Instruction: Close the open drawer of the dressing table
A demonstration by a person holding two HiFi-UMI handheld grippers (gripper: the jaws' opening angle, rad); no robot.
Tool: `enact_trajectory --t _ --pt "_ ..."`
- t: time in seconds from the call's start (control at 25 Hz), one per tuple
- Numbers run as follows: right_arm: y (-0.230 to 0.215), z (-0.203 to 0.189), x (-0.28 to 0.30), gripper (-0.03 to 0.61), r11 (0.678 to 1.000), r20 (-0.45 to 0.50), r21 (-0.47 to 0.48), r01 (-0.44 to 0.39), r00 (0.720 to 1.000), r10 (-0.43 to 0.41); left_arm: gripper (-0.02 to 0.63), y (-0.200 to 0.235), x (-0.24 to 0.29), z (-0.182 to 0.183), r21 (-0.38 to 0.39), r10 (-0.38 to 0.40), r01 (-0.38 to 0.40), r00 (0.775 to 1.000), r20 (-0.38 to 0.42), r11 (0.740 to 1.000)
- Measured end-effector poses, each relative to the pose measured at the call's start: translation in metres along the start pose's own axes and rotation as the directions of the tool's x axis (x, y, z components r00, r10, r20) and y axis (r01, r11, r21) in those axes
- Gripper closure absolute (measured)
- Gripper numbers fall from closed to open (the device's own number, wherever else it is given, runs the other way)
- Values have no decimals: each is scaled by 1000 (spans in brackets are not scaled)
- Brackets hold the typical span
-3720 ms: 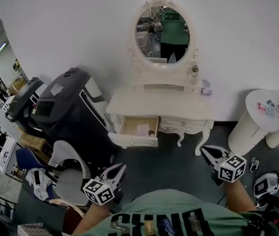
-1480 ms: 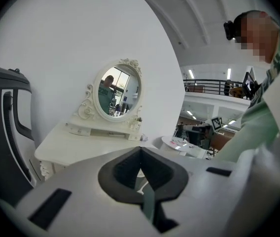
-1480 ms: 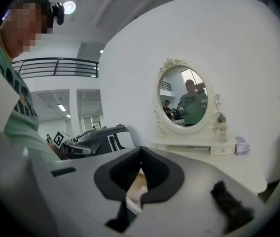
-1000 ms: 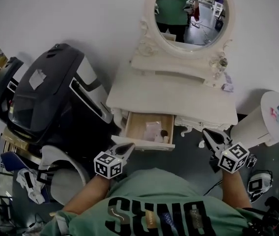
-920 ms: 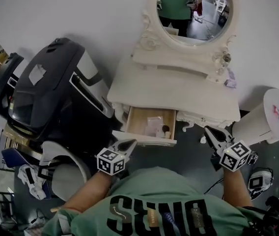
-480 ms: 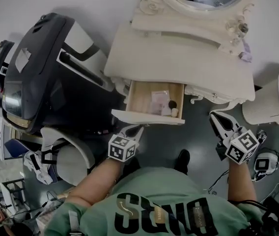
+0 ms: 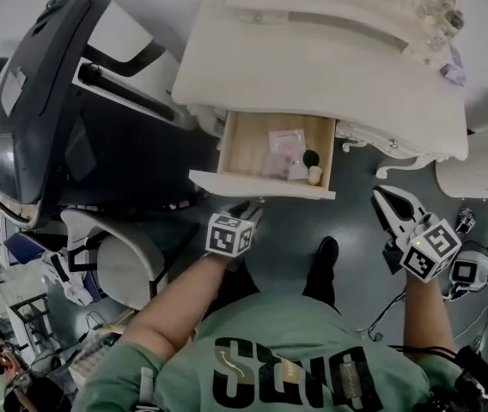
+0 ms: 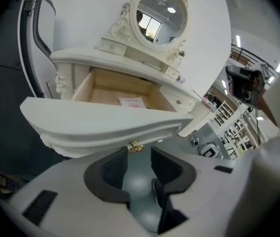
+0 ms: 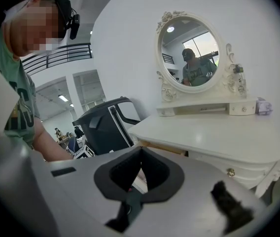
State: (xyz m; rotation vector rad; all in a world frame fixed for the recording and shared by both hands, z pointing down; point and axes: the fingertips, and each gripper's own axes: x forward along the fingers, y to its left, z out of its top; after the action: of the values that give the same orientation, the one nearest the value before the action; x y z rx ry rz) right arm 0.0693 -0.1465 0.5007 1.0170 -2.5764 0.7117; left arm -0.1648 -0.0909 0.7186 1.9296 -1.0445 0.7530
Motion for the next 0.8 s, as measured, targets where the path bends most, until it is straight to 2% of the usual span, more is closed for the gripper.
enact_trajectory --t 0.12,0.32,0.6,0.8 --pt "-6 -8 4 568 1000 -9 11 4 1000 -4 449 9 15 -9 -44 21 -23 999 -39 999" --pt "-16 -27 11 568 999 -29 37 4 1000 -3 403 9 39 -9 -130 -4 -2 999 -50 991" --pt "-16 -41 13 568 998 -47 58 -3 999 6 388 4 50 -2 -219 -27 15 998 -52 976" --pt "-20 -47 12 568 998 -51 70 3 999 0 388 9 53 -1 -237 -4 -10 998 -58 971"
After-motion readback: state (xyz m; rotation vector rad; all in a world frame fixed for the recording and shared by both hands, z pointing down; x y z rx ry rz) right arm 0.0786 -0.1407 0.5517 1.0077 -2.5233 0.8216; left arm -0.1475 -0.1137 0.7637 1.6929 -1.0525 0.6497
